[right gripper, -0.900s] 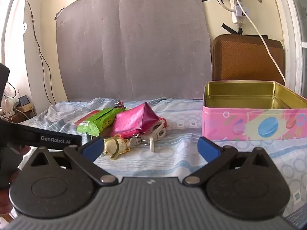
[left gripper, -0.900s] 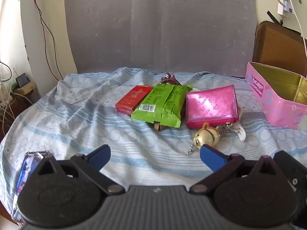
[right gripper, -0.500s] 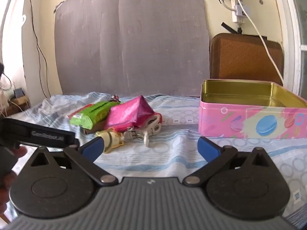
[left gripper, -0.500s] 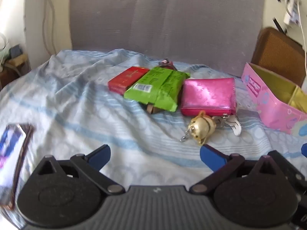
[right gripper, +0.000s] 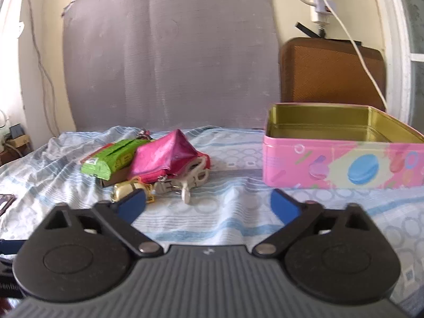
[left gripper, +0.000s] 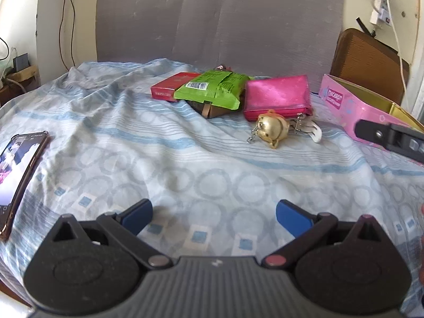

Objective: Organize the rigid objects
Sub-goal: 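Reach to the pink purse and close the right gripper on it, then carry the pink purse into the pink tin and open the right gripper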

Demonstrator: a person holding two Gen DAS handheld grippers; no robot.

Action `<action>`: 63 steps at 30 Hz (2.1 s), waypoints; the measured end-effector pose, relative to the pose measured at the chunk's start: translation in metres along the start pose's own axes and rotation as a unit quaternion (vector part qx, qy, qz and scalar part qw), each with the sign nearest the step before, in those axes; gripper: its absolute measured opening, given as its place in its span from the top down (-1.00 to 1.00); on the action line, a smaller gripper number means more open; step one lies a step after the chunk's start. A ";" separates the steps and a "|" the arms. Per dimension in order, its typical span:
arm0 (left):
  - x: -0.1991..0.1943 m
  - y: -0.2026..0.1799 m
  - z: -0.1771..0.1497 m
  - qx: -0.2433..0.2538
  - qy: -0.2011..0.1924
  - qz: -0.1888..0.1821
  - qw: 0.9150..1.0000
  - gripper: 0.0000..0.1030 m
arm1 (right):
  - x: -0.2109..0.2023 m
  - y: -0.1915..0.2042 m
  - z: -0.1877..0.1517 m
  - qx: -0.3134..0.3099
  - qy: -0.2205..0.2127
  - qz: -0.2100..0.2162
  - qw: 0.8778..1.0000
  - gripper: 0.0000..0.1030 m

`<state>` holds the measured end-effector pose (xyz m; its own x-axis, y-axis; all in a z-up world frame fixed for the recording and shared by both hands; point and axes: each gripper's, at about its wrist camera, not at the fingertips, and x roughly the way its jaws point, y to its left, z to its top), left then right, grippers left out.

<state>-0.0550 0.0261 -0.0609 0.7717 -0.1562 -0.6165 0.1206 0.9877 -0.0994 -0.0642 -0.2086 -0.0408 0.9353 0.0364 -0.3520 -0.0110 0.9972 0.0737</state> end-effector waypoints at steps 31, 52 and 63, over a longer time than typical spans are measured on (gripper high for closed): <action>0.013 0.000 0.077 0.029 -0.027 -0.216 0.975 -0.93 | 0.026 -0.080 0.030 0.186 0.093 0.150 0.967 0.80; 0.085 -0.147 0.070 0.175 0.077 -0.320 0.928 -0.15 | -0.017 -0.116 -0.024 0.110 0.101 0.085 0.985 0.29; 0.081 -0.200 0.166 0.152 -0.037 -0.356 0.921 -0.28 | -0.010 -0.137 0.068 0.025 -0.047 0.055 0.997 0.46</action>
<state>0.0876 -0.1841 0.0387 0.4682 -0.7759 -0.4227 0.7736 0.5911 -0.2282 -0.0484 -0.3504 0.0157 0.9585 0.1366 -0.2503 -0.0998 0.9830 0.1541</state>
